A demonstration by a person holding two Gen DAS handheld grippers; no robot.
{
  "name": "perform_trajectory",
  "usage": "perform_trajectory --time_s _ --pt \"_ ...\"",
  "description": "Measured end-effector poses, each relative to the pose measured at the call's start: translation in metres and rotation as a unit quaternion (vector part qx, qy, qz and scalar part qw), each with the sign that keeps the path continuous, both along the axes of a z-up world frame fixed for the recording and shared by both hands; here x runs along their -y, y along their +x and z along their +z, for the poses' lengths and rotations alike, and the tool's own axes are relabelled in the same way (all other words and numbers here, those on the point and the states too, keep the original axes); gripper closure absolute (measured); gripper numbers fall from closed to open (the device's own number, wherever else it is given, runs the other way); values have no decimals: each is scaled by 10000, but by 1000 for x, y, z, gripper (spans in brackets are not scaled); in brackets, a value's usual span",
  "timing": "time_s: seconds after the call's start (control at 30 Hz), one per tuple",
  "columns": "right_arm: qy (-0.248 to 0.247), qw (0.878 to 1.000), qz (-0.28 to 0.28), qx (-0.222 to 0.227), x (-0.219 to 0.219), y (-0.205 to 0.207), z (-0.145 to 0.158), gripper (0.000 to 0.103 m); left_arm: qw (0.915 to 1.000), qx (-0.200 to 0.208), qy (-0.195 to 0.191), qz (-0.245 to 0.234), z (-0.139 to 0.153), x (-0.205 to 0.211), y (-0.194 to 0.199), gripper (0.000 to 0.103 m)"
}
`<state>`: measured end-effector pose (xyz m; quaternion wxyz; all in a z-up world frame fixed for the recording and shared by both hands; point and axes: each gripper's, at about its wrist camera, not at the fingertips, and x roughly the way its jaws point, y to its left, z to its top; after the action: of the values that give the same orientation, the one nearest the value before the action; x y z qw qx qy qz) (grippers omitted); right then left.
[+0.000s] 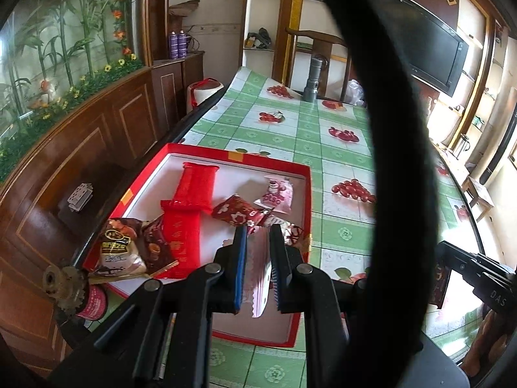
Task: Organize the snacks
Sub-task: 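Carry the pink-white packet with the left tool while the right tool carries the red packet to the tray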
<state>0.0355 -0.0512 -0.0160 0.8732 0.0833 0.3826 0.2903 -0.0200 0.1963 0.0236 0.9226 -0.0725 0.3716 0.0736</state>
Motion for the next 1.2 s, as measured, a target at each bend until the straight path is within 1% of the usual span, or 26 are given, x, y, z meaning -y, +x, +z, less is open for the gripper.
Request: perform_trajectory --time_s 0.3,0.47,0.67,0.77,1.1,1.2 --pt "60 9994 340 60 -32 2 9 98 9995 -41 12 305 -5 -30 -3 88" --pt "182 9981 590 35 -63 11 11 98 9989 -111 -3 463 -12 -47 -1 88" --pt "248 9957 889 -100 -111 30 1 98 9982 -261 -10 532 -23 -59 4 88" --pt "227 9951 944 -158 -128 38 -5 98 9978 -319 21 577 -28 -64 7 88" --pt "169 9943 947 -469 -147 56 -30 98 9974 -497 85 515 -46 -66 18 88" --pt "146 9940 952 -526 -150 58 -36 97 9971 -532 224 506 -50 -63 20 87"
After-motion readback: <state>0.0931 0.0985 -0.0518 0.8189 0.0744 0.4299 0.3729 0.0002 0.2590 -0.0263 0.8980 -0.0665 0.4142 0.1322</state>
